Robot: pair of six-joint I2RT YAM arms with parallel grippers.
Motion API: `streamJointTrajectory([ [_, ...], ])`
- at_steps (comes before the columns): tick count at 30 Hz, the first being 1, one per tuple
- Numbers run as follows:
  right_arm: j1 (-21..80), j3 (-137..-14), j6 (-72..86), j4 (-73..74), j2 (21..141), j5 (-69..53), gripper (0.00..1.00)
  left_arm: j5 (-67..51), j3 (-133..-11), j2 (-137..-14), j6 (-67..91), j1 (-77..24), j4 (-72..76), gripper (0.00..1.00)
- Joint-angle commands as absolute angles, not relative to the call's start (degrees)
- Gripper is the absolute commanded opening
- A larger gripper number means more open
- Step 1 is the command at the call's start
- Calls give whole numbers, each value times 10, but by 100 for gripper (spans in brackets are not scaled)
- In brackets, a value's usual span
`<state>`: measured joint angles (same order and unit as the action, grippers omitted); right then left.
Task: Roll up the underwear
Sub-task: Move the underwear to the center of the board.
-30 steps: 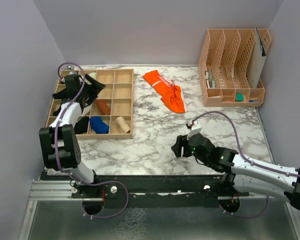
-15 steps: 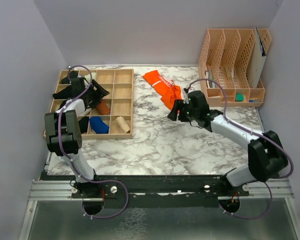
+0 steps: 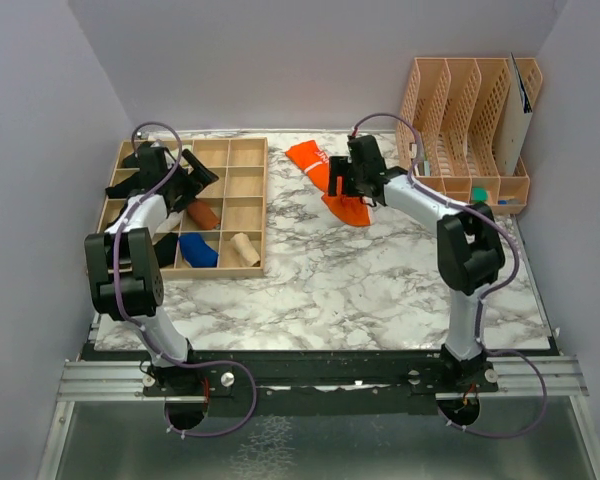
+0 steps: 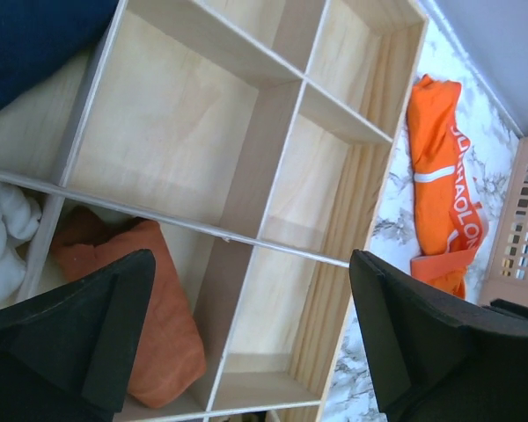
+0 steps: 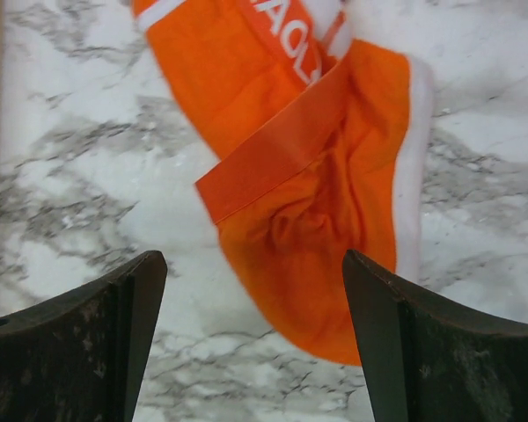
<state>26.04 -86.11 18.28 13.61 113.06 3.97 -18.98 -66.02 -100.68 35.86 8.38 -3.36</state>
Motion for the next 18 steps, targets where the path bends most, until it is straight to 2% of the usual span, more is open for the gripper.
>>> streamJointTrajectory([
  [1, 242, -958, 141, 221, 1208, 159, 85, -170, -698, -951, 331, 81, -92, 99],
  [4, 226, -1049, 133, 272, 1283, 138, 79, -180, -673, -908, 323, 81, -86, 99],
  [7, 222, -1061, 129, 244, 1304, 85, 73, -209, -644, -869, 317, 80, -82, 99],
  [10, 221, -1065, 143, 217, 1313, 56, 72, -240, -608, -831, 316, 80, -81, 99],
  [12, 222, -1083, 142, 223, 1330, 45, 66, -265, -579, -805, 320, 79, -74, 99],
  [16, 222, -1093, 137, 240, 1340, 11, 40, -320, -533, -770, 315, 79, -75, 99],
  [18, 222, -1066, 132, 229, 1317, -11, 19, -340, -516, -749, 315, 78, -75, 99],
])
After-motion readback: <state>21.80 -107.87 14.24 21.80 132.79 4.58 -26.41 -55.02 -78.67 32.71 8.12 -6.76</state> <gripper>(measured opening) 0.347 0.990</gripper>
